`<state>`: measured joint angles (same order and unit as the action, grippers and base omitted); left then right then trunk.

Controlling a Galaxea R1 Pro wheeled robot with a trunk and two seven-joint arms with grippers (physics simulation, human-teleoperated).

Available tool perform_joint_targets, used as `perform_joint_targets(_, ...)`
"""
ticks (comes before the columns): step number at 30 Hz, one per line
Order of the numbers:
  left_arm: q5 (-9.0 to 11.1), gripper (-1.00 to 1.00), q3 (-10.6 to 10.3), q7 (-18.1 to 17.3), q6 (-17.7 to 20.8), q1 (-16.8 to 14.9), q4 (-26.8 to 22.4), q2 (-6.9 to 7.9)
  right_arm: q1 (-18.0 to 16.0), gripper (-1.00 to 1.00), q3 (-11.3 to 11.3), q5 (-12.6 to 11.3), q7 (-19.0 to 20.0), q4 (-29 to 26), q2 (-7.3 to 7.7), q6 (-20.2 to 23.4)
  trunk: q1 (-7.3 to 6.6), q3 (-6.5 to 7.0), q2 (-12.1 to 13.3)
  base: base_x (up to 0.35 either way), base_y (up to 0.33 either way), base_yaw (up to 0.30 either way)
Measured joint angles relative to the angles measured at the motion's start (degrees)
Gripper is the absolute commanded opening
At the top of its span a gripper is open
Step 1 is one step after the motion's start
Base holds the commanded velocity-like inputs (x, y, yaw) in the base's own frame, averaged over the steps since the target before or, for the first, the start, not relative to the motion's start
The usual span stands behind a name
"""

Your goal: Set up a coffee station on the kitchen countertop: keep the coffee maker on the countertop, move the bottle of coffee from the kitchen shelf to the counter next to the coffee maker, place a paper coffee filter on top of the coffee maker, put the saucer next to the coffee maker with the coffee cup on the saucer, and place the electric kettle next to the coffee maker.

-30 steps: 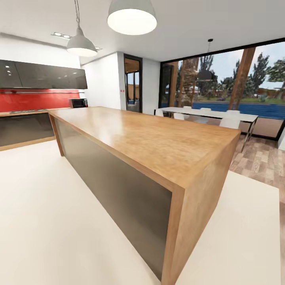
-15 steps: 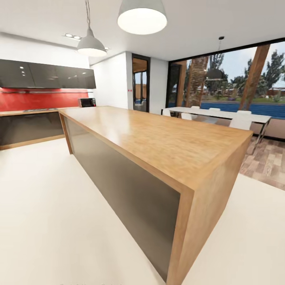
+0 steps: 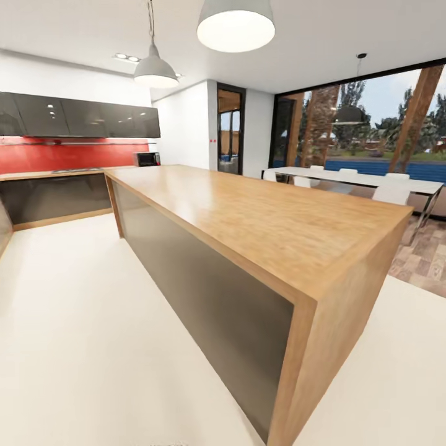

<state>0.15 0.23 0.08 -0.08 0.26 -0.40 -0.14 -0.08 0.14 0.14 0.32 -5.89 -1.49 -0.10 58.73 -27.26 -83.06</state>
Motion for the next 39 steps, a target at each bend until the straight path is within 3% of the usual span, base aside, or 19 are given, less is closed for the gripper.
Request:
perform_joint_targets(13, 0.0, 1.0, -0.1, -0.3, 0.0, -0.1, -0.2, -0.6, 0.0, 1.0, 0.0, 0.0, 0.0, -0.8, 0.0, 0.0, 0.0, -0.64, 0.0, 0.0, 0.0, 0.238)
perform_joint_targets(20, 0.1, 1.0, -0.1, 0.1, 0.0, -0.1, -0.1, -0.17, 0.0, 1.0, 0.0, 0.0, 0.0, -0.7, 0.0, 0.0, -1.53, 0.21, 2.8, 0.0, 0.0, 0.227)
perform_joint_targets(29, 1.6, 1.0, 1.6, 0.1, -4.8, 0.2, 0.0, -0.39, 0.0, 1.0, 0.1, 0.0, 0.0, -0.7, 0.0, 0.0, -3.51, 1.3, 6.4, 0.0, 0.0, 0.226)
perform_joint_targets(39, 1.9, 1.0, 1.8, -0.1, -5.1, 0.2, -0.1, -0.22, 0.0, 1.0, 0.1, 0.0, 0.0, -0.7, -0.01, -0.1, -5.71, 2.52, 10.4, 0.0, 0.0, 0.226)
